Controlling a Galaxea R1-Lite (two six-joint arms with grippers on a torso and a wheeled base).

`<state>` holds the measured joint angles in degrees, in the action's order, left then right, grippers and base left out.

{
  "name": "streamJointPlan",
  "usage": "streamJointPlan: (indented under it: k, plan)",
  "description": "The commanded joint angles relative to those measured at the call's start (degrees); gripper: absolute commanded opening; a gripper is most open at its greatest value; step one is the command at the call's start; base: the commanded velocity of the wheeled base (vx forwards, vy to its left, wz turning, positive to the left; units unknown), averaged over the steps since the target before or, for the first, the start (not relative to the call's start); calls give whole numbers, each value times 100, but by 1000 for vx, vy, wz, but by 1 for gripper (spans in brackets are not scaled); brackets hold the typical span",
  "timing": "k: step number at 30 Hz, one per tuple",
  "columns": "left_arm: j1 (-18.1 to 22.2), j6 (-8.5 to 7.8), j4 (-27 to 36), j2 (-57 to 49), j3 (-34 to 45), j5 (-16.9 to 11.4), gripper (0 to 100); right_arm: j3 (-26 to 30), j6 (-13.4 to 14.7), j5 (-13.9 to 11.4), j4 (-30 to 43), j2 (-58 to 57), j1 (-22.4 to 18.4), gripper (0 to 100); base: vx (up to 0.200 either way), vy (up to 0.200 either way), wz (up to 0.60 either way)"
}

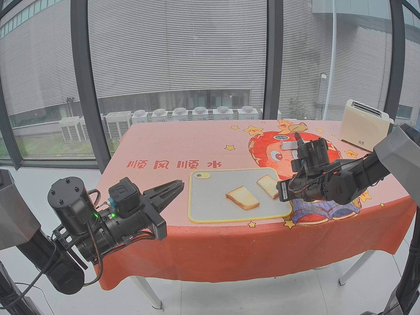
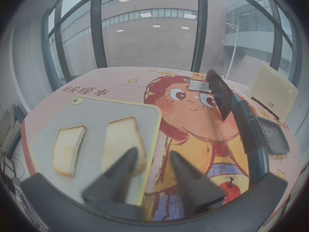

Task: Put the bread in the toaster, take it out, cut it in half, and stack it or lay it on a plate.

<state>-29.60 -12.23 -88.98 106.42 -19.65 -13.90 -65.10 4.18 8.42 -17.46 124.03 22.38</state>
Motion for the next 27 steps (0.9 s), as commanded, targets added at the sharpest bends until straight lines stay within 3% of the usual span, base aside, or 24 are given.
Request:
streamJointPlan:
  k: [1,27]
  plan:
    - [-2,1,-102,-52,-4,1,0,6,4,-7,5,-19,38,0,0,0,0]
    - [-2,1,-102,-96,-4,-8,0,120,56,-16,-12,-529,91,0,0,0,0]
